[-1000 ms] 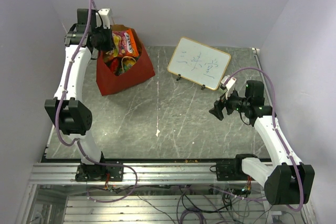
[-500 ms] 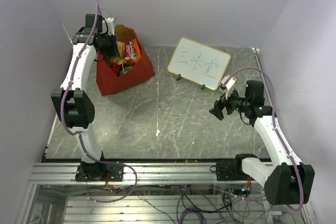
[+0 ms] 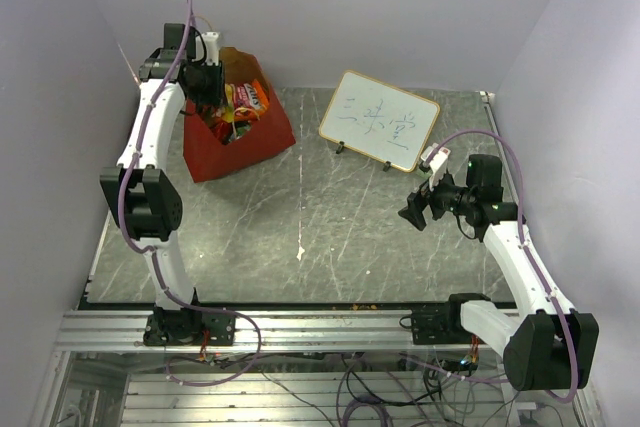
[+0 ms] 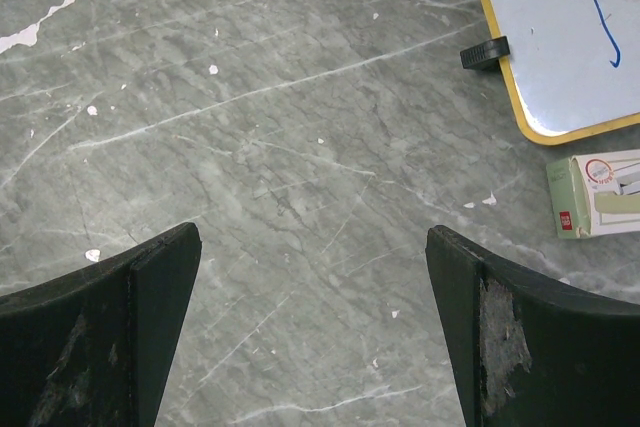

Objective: Place the snacks into the paper bag
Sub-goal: Place the snack in the paper bag.

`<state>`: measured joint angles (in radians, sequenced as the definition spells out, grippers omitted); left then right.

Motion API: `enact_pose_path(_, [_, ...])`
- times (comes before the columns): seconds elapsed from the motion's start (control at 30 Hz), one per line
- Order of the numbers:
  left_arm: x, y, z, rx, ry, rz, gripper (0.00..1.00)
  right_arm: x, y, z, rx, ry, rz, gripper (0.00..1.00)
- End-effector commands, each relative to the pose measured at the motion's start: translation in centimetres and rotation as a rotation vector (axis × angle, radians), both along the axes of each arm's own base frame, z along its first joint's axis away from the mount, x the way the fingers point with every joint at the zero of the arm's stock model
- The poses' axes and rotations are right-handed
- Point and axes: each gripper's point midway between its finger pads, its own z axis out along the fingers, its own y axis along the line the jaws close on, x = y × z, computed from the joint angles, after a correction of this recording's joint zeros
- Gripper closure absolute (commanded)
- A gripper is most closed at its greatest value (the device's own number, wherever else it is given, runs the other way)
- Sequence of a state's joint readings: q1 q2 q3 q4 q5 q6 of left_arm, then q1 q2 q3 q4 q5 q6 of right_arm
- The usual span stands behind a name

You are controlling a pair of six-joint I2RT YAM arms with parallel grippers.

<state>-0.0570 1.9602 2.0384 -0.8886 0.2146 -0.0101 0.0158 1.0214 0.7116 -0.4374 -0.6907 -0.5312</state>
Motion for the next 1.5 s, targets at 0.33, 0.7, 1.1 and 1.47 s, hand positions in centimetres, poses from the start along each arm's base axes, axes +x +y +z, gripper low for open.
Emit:
enact_pose_path(0.33, [0.3, 0.5, 8.9, 0.082, -0.289, -0.045, 0.40, 0.3, -0.3, 0.2, -0.006, -0.024, -0.009, 0.04])
enact_pose_path(0.7, [1.8, -2.1, 8.3, 0.060, -0.305, -0.106, 0.37, 0.3, -0.3, 0.2, -0.008, -0.027, -0.012, 0.04])
enact_pose_path(1.1, [2.1, -1.5, 0.6, 0.126, -0.071, -0.088, 0.38, 0.4, -0.4, 0.2, -0.010, -0.029, -0.012, 0.04])
enact_pose_path(1.47, [0.4, -0.9, -1.8, 0.154, 0.040, -0.094, 0.35, 0.4, -0.3, 0.1, -0.008, -0.020, -0.014, 0.04])
